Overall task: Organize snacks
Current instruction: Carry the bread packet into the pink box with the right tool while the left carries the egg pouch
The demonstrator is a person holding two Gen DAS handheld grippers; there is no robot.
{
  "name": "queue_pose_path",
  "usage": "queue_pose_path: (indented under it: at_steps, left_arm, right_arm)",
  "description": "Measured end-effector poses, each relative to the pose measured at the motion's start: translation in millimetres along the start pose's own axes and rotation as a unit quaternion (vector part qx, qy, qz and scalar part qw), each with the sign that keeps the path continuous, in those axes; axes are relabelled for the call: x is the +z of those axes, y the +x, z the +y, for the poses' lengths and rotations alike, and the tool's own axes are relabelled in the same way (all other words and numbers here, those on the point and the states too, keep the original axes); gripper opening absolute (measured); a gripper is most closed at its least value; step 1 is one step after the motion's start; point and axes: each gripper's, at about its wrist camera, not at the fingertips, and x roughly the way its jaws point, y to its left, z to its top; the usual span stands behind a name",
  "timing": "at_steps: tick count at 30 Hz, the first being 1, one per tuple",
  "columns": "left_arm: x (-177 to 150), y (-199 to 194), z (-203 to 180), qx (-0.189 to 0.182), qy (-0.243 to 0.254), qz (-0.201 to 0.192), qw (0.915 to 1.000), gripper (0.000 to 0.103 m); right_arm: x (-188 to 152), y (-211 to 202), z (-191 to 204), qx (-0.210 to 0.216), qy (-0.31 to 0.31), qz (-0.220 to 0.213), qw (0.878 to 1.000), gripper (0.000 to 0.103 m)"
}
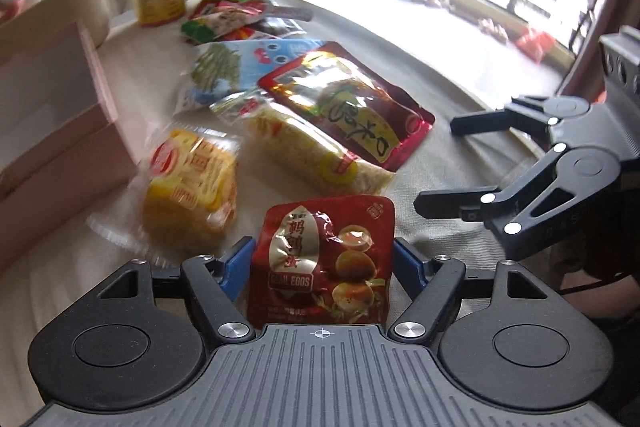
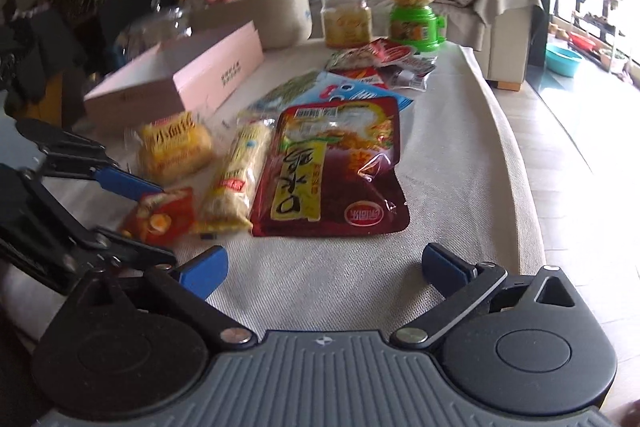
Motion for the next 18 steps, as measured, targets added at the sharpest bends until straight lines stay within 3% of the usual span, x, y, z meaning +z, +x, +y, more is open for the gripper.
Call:
queue_pose_path:
  at_steps: [4,8,9,11,15,18]
  left_arm:
    - [-18,-24,10,-0.005,-0.052,-0.026,0.9983,0.079]
    - [-38,-52,32,0.022,-0.109,-0.055,0.9923,0.079]
    - [-43,-59,39,0.032,-0.126,-0.061,0.9895,0.079]
    - [-52,-69,54,0.058,-0.161,-0.073,0.9826,0.079]
    - [-69,-84,75,0.083,-0.216,-0.086,0.969,0.079]
    - [-80,-91,84,0.082,-0.236,-0.097,0.9634,0.079]
  right_arm:
    - [-2,-2,6,-0.024,0.007,0.0,1.0,0.103]
    - [3,2,25,-0.034,-0.042,0.037,0.998,0.102]
    - [7,0,31,-0.027,-0.058,0.039,0.997,0.097]
    - [16,-8,46,-0.027,-0.068,0.005,0.997,0.096]
    - [45,-12,82,0.021,-0.083,-0.056,0.995,0.096]
    - [67,14,109,0.05,-0.099,-0.046,0.993,0.096]
